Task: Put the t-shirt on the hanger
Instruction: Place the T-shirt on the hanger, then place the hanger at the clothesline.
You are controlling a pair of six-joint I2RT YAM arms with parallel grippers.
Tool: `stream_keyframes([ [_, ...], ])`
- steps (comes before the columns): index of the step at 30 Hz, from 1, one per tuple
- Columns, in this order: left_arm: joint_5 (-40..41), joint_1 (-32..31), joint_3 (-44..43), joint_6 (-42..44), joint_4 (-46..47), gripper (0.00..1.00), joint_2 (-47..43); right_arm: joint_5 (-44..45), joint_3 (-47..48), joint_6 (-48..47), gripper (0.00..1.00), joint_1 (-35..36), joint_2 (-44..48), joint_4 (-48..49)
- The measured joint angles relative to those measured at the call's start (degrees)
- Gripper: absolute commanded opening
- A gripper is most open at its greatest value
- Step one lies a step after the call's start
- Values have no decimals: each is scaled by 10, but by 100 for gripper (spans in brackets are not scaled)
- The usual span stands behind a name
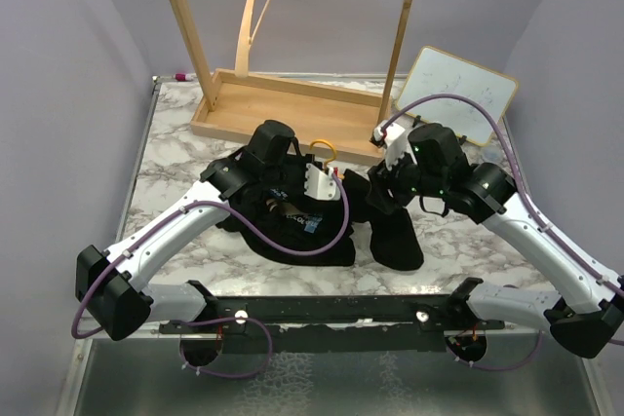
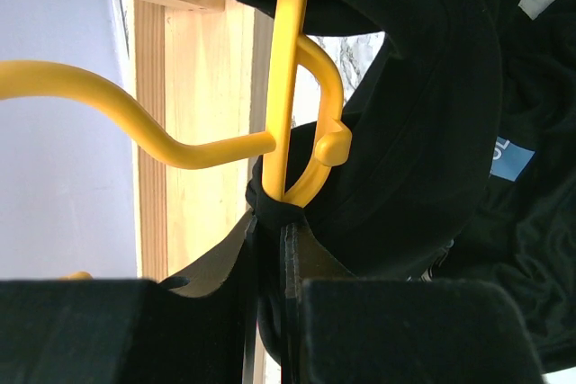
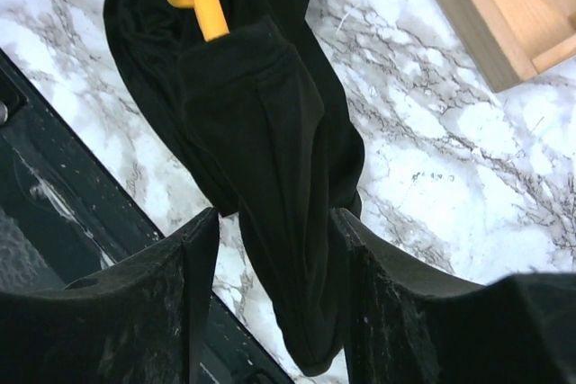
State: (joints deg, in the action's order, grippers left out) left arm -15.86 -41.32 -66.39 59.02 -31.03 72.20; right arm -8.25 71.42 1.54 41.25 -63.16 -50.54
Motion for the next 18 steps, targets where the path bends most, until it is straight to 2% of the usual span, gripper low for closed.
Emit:
stream_keyframes([
  [3, -5, 0, -3, -3, -2, 0, 0, 0, -13, -9, 48, 0, -1, 0],
  [5, -8, 0, -4, -3, -3, 0, 0, 0, -15, -16, 41, 0, -3, 2],
  [8, -11, 0, -4, -4, -4, 0, 0, -1, -17, -24, 10, 0, -7, 11],
  [9, -12, 0, -4, -4, -4, 0, 0, -3, -19, -26, 3, 0, -9, 14],
  [18, -12, 4, -5, -45, 5, 0, 0, -17, -26, -43, 1, -1, -10, 26],
])
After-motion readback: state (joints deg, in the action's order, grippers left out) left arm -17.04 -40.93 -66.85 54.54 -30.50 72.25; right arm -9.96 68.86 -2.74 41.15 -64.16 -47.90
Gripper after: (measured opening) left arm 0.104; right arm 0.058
